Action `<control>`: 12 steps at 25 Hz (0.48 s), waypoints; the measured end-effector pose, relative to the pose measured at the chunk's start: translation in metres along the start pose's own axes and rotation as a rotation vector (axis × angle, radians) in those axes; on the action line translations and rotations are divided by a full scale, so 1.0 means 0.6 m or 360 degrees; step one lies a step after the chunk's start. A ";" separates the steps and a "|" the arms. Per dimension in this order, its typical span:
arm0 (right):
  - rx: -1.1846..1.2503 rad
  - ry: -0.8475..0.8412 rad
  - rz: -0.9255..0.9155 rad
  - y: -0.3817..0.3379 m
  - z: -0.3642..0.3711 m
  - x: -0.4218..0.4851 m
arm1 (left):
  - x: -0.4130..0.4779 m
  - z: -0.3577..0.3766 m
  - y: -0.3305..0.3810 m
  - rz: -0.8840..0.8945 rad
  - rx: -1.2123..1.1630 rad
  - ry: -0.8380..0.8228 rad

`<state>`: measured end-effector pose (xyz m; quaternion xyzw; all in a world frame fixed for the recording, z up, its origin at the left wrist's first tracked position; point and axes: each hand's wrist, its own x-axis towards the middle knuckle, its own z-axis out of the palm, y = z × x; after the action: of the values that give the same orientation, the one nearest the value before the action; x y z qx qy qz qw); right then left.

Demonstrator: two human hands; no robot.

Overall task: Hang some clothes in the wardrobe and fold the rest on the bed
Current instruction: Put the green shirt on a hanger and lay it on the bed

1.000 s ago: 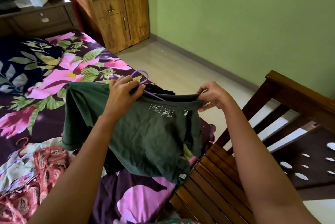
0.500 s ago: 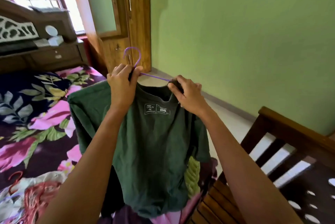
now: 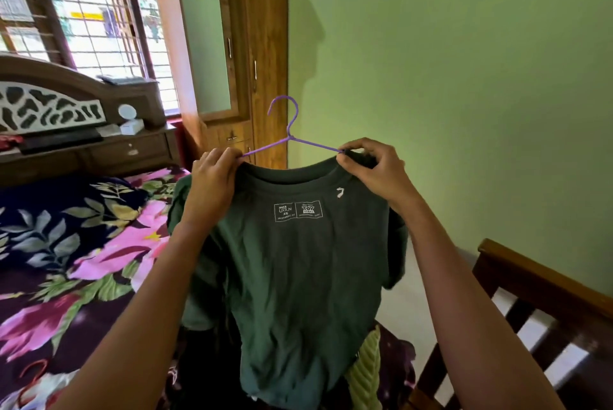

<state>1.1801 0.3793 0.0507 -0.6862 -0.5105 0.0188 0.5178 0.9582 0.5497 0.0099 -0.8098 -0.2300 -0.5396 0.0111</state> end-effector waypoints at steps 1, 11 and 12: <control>-0.0180 0.0025 0.0004 -0.002 0.000 0.002 | 0.004 0.000 0.006 -0.0008 -0.0002 0.0003; -0.0699 0.0343 -0.0617 -0.043 0.053 -0.009 | 0.005 -0.035 0.034 -0.0023 0.0042 0.0059; -0.0734 0.0382 -0.0614 -0.046 0.055 -0.011 | 0.005 -0.043 0.032 -0.0030 0.0061 0.0089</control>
<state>1.1400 0.3956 0.0523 -0.6734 -0.5573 -0.2769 0.3991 0.9439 0.5263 0.0277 -0.7919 -0.2475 -0.5576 0.0278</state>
